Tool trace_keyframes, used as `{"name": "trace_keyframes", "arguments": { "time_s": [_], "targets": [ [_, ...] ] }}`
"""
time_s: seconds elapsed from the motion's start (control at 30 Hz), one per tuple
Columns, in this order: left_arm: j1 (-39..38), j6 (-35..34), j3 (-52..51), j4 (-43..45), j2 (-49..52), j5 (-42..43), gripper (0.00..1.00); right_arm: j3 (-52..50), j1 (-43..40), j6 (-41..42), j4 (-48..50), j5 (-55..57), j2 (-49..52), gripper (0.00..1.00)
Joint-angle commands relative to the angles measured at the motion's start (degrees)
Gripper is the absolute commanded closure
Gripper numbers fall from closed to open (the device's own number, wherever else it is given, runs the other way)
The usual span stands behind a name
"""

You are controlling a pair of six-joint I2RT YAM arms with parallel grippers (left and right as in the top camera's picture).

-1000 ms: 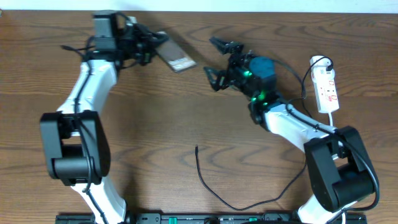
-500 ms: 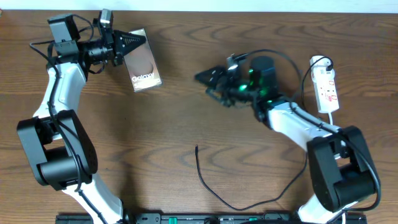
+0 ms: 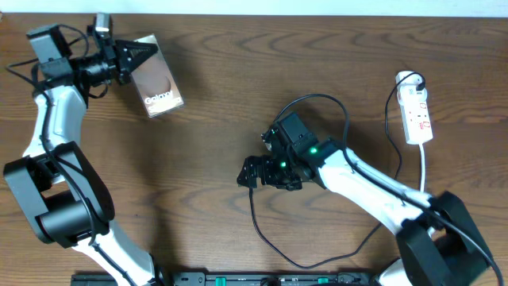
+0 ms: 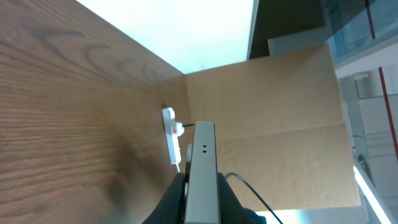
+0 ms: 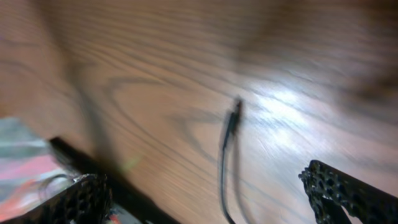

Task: Plug charger to phone and switch on socket
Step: 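Release the right gripper and move the phone left with the left gripper, then lower the right gripper over the black cable end on the table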

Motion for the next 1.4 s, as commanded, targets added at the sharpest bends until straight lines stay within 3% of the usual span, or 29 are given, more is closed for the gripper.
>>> {"name": "trace_keyframes", "arguments": {
  "time_s": [0.0,0.33,0.6,0.93,1.13,1.37],
  "targets": [
    [1.7,0.4,0.9,0.0,-1.6,2.7,0.93,1.1,2.3,-0.2,-3.7,9.0,-2.7,0.01],
    [2.1,1.6,-0.9,0.1,-1.6,2.7,0.93,1.1,12.6,9.8,-5.7,22.0,-2.5,0.04],
    [2.1,1.9,-1.9,0.1,-1.6,2.7,0.93,1.1,16.9,17.0,-5.6,28.5,-0.9,0.14],
    [2.1,2.8,-1.9,0.1,-1.6,2.7,0.92,1.2,16.9,15.2,-1.6,26.0,4.9,0.16],
    [2.1,2.7,-1.9,0.1,-1.6,2.7,0.93,1.2,16.7,15.2,0.4,27.3,5.8,0.32],
    [2.1,2.7,-1.9,0.1,-1.6,2.7,0.93,1.3,16.0,15.2,1.2,27.6,6.9,0.37]
  ]
}}
